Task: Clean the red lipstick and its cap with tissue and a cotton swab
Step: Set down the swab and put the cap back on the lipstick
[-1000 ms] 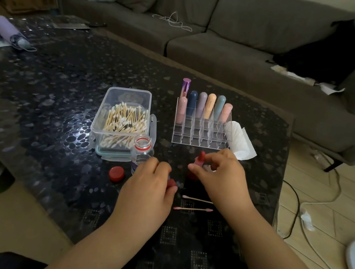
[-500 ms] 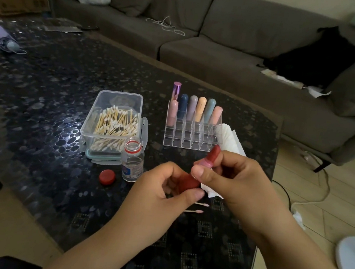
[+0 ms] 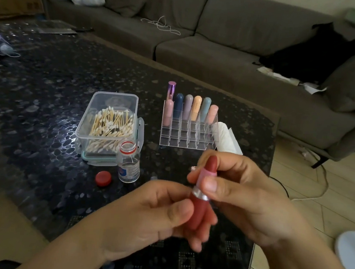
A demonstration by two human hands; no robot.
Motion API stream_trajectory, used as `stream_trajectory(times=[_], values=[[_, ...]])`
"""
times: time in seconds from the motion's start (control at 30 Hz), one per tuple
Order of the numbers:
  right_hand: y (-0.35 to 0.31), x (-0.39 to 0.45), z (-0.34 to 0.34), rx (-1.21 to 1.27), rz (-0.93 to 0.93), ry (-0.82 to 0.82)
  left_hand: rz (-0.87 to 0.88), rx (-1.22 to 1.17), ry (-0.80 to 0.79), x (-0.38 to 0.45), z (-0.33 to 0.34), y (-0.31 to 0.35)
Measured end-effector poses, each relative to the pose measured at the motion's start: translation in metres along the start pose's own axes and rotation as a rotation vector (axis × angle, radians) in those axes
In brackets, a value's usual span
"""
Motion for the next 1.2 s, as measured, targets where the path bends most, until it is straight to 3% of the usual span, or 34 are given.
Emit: stream_trajectory(times=[0.07, 0.13, 0.27, 0.37, 0.47, 0.6, 0.7, 0.77, 0.97, 1.13, 1.2], values=[[-0.002, -0.002, 0.002, 0.007, 0.015, -0.049, -0.017, -0.049, -0.05, -0.001, 0.002, 0.002], [-0.002, -0.002, -0.001, -0.118, -0.004, 0.034, 0.022, 0.062, 0.092, 0.0, -0.001, 0.0], [0.001, 0.0, -0.007, -0.405, -0.083, 0.441, 0.117, 0.249, 0.434, 0.001, -0.006, -0.007], [0.003, 0.001, -0.001, -0.416, -0.097, 0.433, 0.165, 0.292, 0.504, 0.003, -0.008, -0.01], [0.001, 0.001, 0.001, -0.253, -0.104, 0.264, 0.147, 0.248, 0.433, 0.002, -0.009, -0.008], [-0.002, 0.0, 0.0, -0.129, -0.094, 0.087, 0.063, 0.046, 0.15, 0.002, -0.004, -0.003], [-0.003, -0.001, 0.002, -0.066, -0.069, 0.046, 0.0, -0.116, -0.012, 0.0, 0.0, 0.0], [-0.003, 0.0, 0.001, -0.061, -0.049, 0.082, 0.011, -0.136, 0.02, 0.0, -0.001, 0.001], [0.0, 0.005, -0.001, -0.139, -0.077, 0.227, 0.081, -0.028, 0.324, 0.003, -0.013, -0.007], [0.001, 0.009, 0.001, -0.13, -0.091, 0.162, 0.067, -0.02, 0.219, -0.001, -0.008, 0.002], [0.003, 0.012, 0.002, -0.134, -0.086, 0.174, 0.065, 0.02, 0.266, -0.003, -0.009, 0.005]])
Point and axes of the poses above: each hand's wrist, its own x-axis towards the middle knuckle, its own z-axis out of the palm, y = z × x, the point moved 2 cm from there along x, towards the middle knuckle, and after that the axes turned 7 degrees about z, right-handed, at the moved point
